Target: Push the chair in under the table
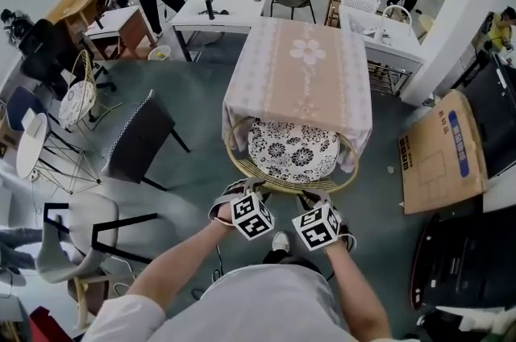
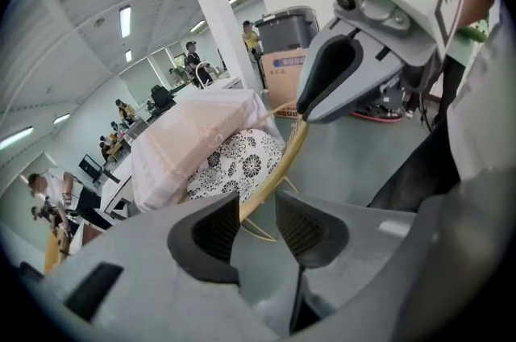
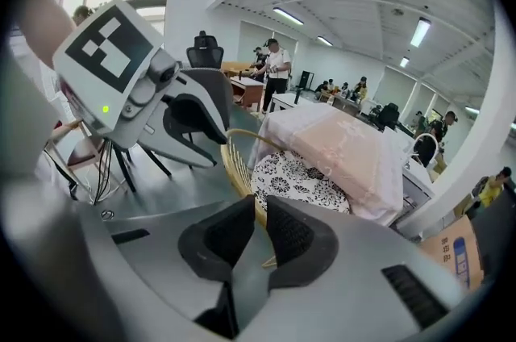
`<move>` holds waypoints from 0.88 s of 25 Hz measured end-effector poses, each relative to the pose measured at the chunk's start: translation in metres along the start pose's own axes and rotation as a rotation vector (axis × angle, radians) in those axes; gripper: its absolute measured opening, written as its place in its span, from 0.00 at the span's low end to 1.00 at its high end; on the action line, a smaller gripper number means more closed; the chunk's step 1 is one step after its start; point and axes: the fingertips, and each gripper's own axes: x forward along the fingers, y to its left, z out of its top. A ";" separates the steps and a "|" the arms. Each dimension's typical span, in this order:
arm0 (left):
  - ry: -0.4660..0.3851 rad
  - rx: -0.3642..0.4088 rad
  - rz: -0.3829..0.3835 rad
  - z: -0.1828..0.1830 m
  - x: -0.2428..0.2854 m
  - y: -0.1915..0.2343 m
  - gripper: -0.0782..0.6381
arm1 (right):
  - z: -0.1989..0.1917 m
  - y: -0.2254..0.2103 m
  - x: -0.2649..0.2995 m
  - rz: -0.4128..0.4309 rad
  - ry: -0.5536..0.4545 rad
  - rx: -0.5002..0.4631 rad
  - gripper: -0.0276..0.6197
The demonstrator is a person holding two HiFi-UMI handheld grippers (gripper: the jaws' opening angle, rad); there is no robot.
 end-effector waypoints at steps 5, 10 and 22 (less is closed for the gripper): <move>-0.096 -0.126 -0.007 0.015 -0.028 -0.008 0.30 | 0.014 0.007 -0.025 -0.017 -0.073 0.086 0.09; -0.211 -0.268 -0.006 0.030 -0.062 -0.017 0.24 | 0.023 0.020 -0.049 -0.042 -0.152 0.176 0.08; -0.397 -0.493 0.002 0.046 -0.129 -0.043 0.12 | 0.050 0.058 -0.106 -0.050 -0.318 0.307 0.05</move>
